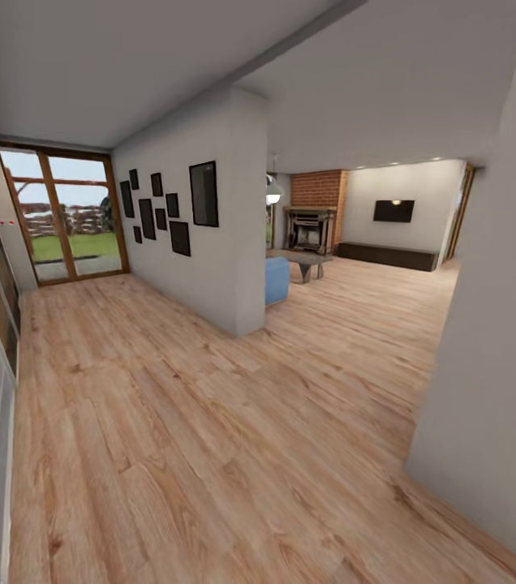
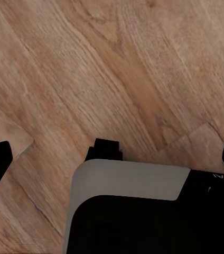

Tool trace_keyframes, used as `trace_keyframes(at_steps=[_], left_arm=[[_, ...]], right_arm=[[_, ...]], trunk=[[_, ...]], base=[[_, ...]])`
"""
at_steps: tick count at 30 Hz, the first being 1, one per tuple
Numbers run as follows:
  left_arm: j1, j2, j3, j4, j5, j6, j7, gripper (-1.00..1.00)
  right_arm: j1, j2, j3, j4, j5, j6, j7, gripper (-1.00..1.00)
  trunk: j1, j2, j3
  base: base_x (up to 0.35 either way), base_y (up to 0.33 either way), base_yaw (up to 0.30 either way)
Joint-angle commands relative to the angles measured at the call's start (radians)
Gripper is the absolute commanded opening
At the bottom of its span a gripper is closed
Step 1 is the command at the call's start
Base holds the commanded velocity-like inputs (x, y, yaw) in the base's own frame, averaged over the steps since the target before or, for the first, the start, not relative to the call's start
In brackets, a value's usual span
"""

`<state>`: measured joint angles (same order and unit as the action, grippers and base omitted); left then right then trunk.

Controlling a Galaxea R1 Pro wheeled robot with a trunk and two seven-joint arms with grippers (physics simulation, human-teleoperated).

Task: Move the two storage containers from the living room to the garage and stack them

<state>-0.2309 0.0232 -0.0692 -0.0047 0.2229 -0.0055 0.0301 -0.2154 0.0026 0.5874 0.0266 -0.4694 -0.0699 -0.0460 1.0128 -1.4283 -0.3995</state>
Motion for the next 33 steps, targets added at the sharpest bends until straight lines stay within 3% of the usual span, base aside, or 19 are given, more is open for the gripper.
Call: trace_keyframes(at_steps=[1, 33], left_arm=[[-0.001, 0.0, -0.008, 0.0, 0.009, 0.0, 0.002, 1.0], [-0.001, 0.0, -0.008, 0.0, 0.008, 0.0, 0.002, 1.0]], right_arm=[[-0.001, 0.0, 0.008, 0.003, -0.009, -0.005, 0.0, 1.0], [-0.001, -0.001, 0.008, 0.003, -0.011, -0.005, 0.0, 1.0]], trunk=[[0.001, -0.001, -0.001], [0.001, -0.001, -0.001]], base=[[0.321, 0.0, 0.269], [0.321, 0.0, 0.018]])
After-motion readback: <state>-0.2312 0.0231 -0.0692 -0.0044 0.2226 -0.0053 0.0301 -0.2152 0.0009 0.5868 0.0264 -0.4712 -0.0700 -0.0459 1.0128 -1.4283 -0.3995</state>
